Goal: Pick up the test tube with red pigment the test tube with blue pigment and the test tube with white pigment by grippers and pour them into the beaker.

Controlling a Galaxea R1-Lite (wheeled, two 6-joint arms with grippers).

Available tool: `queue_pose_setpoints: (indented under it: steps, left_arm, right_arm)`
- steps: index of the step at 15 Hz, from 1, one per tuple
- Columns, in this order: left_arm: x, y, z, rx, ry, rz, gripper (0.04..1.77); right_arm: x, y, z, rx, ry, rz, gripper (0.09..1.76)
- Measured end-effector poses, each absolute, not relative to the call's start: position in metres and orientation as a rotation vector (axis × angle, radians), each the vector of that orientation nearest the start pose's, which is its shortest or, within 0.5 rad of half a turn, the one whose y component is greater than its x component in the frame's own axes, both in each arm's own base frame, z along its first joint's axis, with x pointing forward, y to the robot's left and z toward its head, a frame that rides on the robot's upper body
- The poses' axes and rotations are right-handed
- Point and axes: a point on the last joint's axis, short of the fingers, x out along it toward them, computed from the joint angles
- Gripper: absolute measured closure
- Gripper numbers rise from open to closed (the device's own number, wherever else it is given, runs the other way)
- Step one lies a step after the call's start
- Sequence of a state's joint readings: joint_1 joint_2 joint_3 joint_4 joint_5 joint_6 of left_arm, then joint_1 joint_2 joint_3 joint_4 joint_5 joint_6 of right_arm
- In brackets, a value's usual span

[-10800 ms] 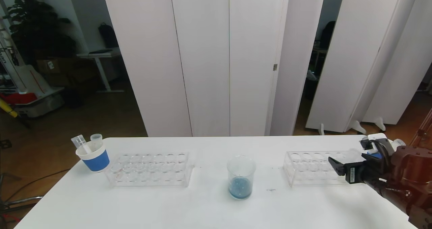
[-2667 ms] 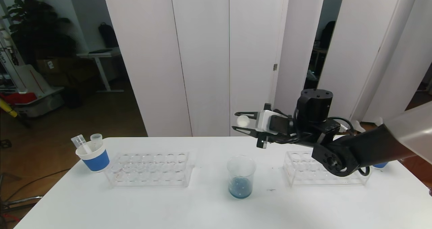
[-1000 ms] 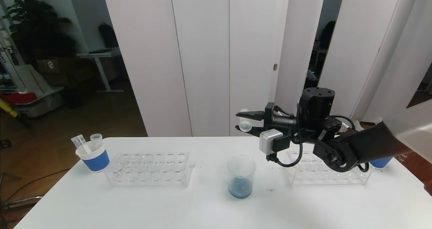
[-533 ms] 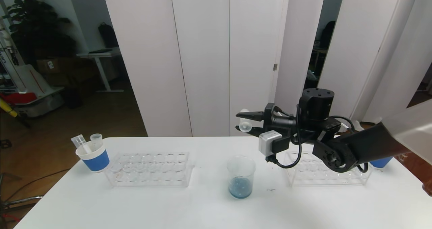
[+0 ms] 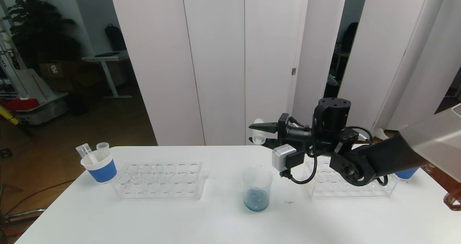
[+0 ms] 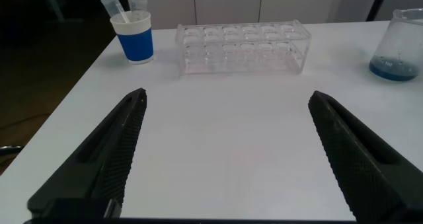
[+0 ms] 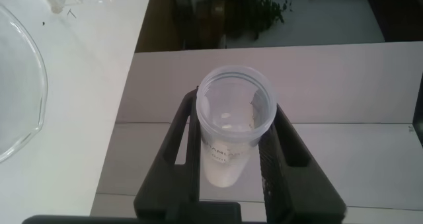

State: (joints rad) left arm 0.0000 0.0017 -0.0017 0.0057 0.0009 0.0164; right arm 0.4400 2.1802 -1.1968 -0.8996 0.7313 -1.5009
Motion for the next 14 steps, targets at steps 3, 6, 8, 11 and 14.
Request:
queue_pose_setpoints:
  steps: [3, 6, 8, 11, 14]
  left_arm:
    - [-0.0228, 0.0000, 0.0754, 0.017, 0.006, 0.000, 0.06]
    - [-0.0228, 0.0000, 0.0754, 0.017, 0.006, 0.000, 0.06]
    - [-0.0228, 0.0000, 0.0754, 0.017, 0.006, 0.000, 0.06]
    - [-0.0228, 0.0000, 0.0754, 0.017, 0.006, 0.000, 0.06]
    - [-0.0228, 0.0000, 0.0754, 0.017, 0.006, 0.000, 0.06]
  right_arm:
    - [0.3819, 0.1964, 0.1324, -1.337, -0.820, 0.985, 1.27]
    - [0.3832, 0.1971, 0.1315, -1.357, -0.835, 0.977, 1.26]
    - [0.3862, 0.1978, 0.1366, -1.385, -0.868, 0.951, 1.27]
    - [0.3881, 0.1972, 0.1389, -1.393, -0.875, 0.939, 1.27]
    - [0.3886, 0.1981, 0.1379, -1.393, -0.873, 0.939, 1.27]
